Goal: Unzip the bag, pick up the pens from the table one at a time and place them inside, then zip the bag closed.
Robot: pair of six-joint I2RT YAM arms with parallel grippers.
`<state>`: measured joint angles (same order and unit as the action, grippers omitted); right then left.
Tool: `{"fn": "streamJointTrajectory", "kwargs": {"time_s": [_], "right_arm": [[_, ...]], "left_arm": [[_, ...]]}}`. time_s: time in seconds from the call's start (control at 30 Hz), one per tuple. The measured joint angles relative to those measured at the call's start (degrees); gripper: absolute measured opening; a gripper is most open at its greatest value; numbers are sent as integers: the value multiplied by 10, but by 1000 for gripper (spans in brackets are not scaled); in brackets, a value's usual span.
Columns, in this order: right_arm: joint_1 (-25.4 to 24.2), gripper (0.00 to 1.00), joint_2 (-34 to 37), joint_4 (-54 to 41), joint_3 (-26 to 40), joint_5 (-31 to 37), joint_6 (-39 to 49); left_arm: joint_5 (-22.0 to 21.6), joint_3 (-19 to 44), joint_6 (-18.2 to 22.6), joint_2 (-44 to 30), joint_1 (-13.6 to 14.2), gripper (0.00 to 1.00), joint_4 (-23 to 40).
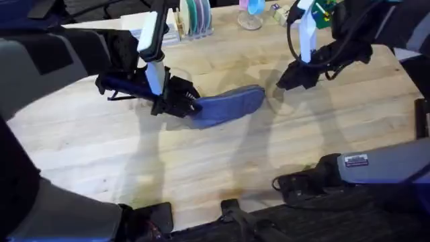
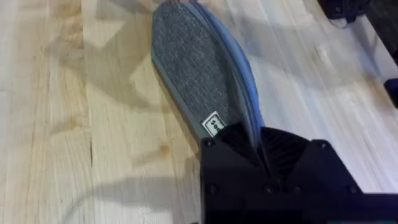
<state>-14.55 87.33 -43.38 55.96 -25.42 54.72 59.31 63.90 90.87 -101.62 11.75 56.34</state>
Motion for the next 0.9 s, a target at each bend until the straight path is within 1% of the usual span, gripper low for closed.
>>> {"fn": "streamJointTrajectory", "kwargs": {"time_s": [0.03,0.07,0.1,0.2,0.23,0.3,0.33,0.37,0.67,0.73,0.77,0.83,0.87,0.9], "right_arm": [[0,31,-4,-1,0,1,0],[0,55,-11,-2,0,2,-1],[0,142,-18,-4,0,2,0],[0,564,-48,-8,0,6,1],[0,721,-60,-9,0,6,2],[0,960,-80,-9,0,6,5],[0,988,-90,-11,0,6,6],[0,994,-98,-14,0,8,6],[0,997,-156,-38,0,43,-7],[0,997,-169,-51,0,48,-7],[0,998,-176,-58,0,49,-8],[2,998,-192,-72,0,51,-8],[4,998,-199,-77,0,51,-9],[7,998,-209,-82,0,52,-9]], "left_arm": [[0,0,0,0,0,44,0],[-1,0,0,0,0,44,0],[-2,0,0,0,0,44,0],[-2,0,0,0,0,44,0],[-2,0,0,0,0,44,0],[-2,0,0,0,0,44,0],[-2,0,0,0,0,44,0],[-2,0,0,0,0,44,0],[-2,0,0,0,0,48,0],[-3,0,0,0,0,132,1],[-4,0,0,0,-1,156,4],[-10,0,0,0,-3,171,6],[-8,0,1,0,-4,222,6],[-2,0,2,0,-5,377,5]]}}
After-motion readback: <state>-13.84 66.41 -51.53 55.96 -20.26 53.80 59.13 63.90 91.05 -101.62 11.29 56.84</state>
